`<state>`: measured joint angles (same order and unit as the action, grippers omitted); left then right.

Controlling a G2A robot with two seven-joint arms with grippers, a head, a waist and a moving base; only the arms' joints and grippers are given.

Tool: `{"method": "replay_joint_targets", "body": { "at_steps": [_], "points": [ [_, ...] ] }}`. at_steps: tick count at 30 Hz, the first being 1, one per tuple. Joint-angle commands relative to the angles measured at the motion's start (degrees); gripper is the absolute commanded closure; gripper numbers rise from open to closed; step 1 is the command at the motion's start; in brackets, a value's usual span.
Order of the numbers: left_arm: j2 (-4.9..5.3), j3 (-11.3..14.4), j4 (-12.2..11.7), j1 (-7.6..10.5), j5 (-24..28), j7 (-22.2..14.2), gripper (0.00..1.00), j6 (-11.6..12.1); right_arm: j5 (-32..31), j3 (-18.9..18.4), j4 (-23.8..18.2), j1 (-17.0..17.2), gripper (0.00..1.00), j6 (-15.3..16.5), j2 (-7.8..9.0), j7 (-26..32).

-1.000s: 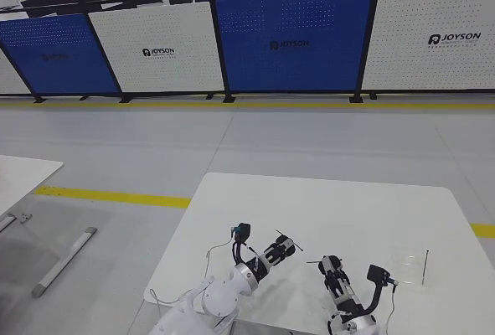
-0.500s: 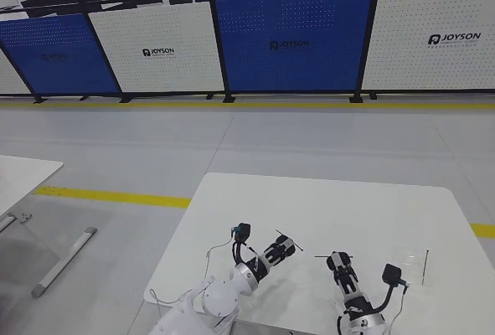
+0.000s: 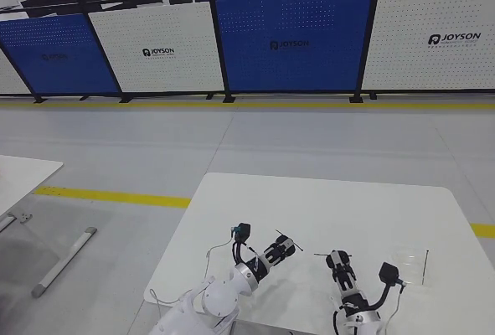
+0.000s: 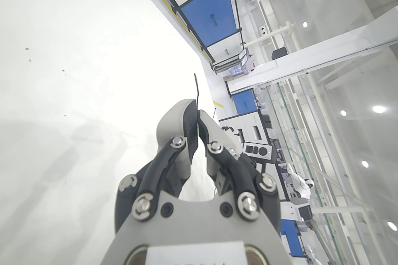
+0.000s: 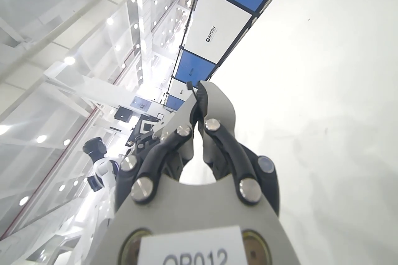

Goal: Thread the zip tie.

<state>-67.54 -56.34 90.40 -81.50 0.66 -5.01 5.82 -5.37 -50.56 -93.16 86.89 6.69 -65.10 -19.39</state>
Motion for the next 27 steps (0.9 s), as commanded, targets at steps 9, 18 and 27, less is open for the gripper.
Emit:
{"method": "replay_joint_targets", "body": {
  "at_steps": [9,18,27],
  "points": [
    [0.00,0.00,0.00,0.00,0.00,0.00,1.00,0.00,5.25,-0.16,2.45,-2.19,1.00,1.49,-1.20,8.04],
    [0.00,0.00,0.00,0.00,0.00,0.00,1.00,0.00,5.30,-0.27,2.43,-2.12,1.00,1.47,-1.23,8.00],
    [0.00,0.00,0.00,0.00,0.00,0.00,1.00,0.00,6.48,-0.78,1.87,-2.24,1.00,-0.79,-2.36,7.41]
  ]
}}
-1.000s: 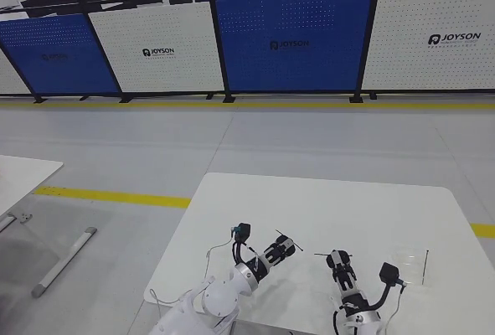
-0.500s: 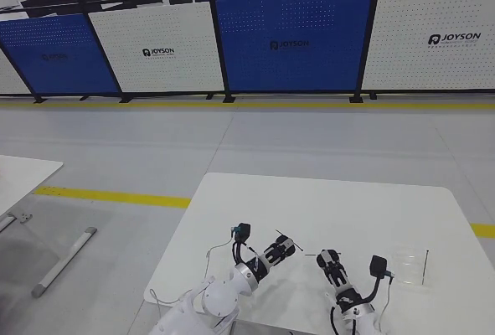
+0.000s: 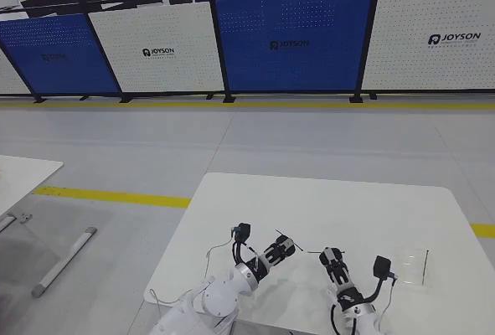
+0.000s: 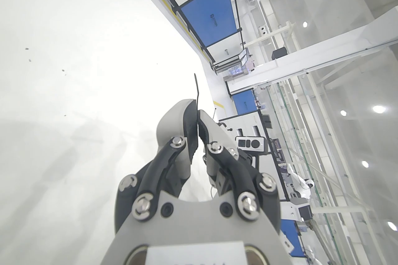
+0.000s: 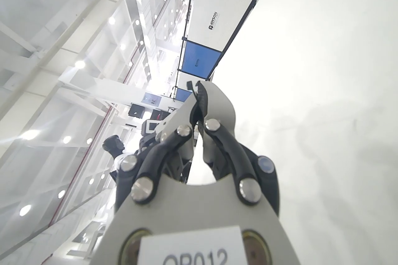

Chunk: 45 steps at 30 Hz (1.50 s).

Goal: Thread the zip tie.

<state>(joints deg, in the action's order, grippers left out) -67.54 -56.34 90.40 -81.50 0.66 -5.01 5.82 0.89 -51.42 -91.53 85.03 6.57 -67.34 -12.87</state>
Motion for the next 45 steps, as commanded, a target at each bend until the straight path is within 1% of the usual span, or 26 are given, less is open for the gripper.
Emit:
{"method": "replay_joint_targets", "body": {
  "at_steps": [1,2,10,16,20,23,39,45],
  "points": [
    [0.00,0.00,0.00,0.00,0.00,0.00,1.00,0.00,0.13,0.28,0.65,-1.12,1.00,-2.41,-0.31,1.87],
    [0.00,0.00,0.00,0.00,0.00,0.00,1.00,0.00,0.03,0.38,0.75,-1.56,1.00,-3.34,-0.48,1.96],
    [0.00,0.00,0.00,0.00,0.00,0.00,1.00,0.00,0.03,0.38,0.75,-1.56,1.00,-3.34,-0.48,1.96],
    [0.00,0.00,0.00,0.00,0.00,0.00,1.00,0.00,-0.01,-0.44,0.98,-0.94,1.00,-1.80,-0.90,1.95],
    [0.00,0.00,0.00,0.00,0.00,0.00,1.00,0.00,-0.83,-0.35,1.58,-0.88,1.00,-1.33,-1.39,0.89],
    [0.00,0.00,0.00,0.00,0.00,0.00,1.00,0.00,-1.76,-0.06,2.26,-0.95,1.00,-0.96,-1.81,-0.97],
    [0.00,0.00,0.00,0.00,0.00,0.00,1.00,0.00,-1.76,-0.06,2.26,-0.95,1.00,-0.96,-1.81,-0.97],
    [0.00,0.00,0.00,0.00,0.00,0.00,1.00,0.00,-2.02,-0.74,2.30,-0.47,1.00,-0.43,-2.10,0.50]
  ]
}}
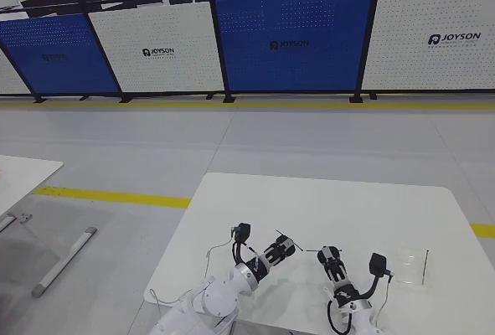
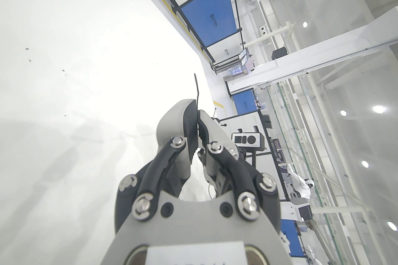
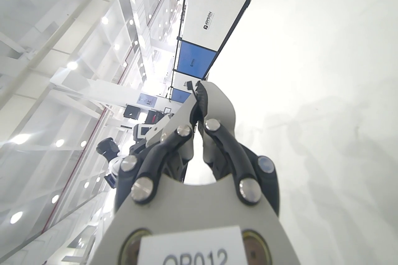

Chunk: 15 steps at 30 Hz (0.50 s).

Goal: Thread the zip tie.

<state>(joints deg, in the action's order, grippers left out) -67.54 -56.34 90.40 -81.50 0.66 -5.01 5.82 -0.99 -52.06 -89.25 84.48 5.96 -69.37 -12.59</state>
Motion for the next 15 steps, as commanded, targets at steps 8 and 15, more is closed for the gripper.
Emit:
{"method": "replay_joint_targets", "body": {
  "at_steps": [8,15],
  "points": [
    [0.00,0.00,0.00,0.00,0.00,0.00,1.00,0.00,-0.75,-0.65,0.14,0.28,1.00,1.03,-0.64,1.58],
    [0.00,0.00,0.00,0.00,0.00,0.00,1.00,0.00,-1.51,-0.55,0.71,-0.48,1.00,-0.77,-1.38,2.06]
  ]
}}
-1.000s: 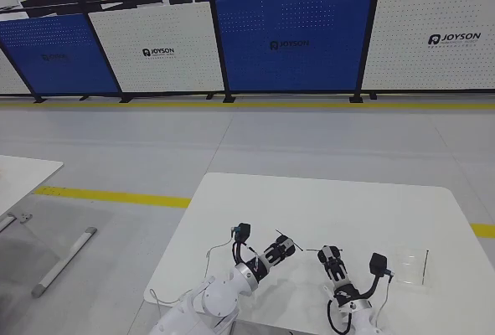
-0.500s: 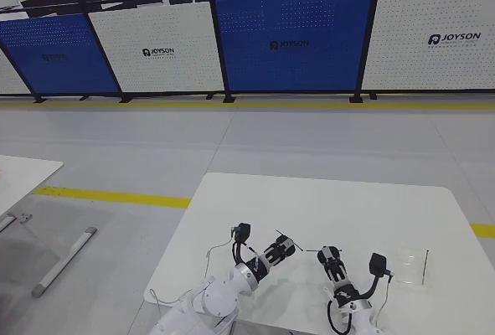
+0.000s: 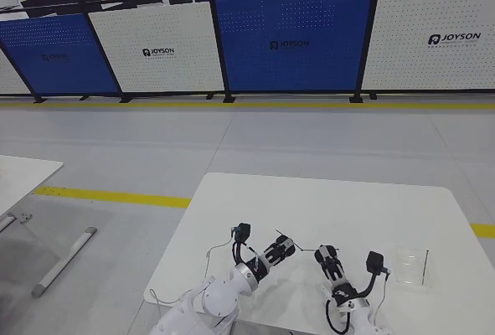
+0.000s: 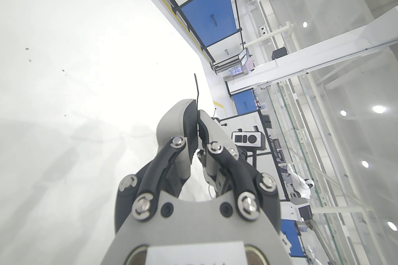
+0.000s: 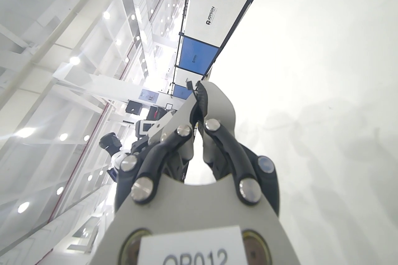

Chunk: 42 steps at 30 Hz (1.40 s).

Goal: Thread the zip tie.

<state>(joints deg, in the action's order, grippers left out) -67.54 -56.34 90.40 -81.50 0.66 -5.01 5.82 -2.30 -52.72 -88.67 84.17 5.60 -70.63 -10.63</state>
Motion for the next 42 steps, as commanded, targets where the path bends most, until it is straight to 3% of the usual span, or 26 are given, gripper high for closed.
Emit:
{"method": "replay_joint_targets", "body": {
  "at_steps": [1,13,20,26,33,42],
  "points": [
    [0.00,0.00,0.00,0.00,0.00,0.00,1.00,0.00,-0.33,0.19,0.24,-0.30,1.00,-0.71,-0.23,0.12],
    [0.00,0.00,0.00,0.00,0.00,0.00,1.00,0.00,-1.50,-0.28,0.41,0.36,1.00,-0.37,-1.11,0.94],
    [0.00,0.00,0.00,0.00,0.00,0.00,1.00,0.00,1.81,-3.11,-0.98,3.28,1.00,5.53,-1.07,0.27],
    [0.00,0.00,0.00,0.00,0.00,0.00,1.00,0.00,1.76,-3.14,-0.95,3.30,1.00,5.32,-1.09,0.38],
    [0.00,0.00,0.00,0.00,0.00,0.00,1.00,0.00,0.69,-3.02,-0.71,2.94,1.00,2.09,-1.71,-0.05],
    [0.00,0.00,0.00,0.00,0.00,0.00,1.00,0.00,-0.44,-2.96,-0.51,2.74,1.00,0.84,-2.29,0.95]
  ]
}}
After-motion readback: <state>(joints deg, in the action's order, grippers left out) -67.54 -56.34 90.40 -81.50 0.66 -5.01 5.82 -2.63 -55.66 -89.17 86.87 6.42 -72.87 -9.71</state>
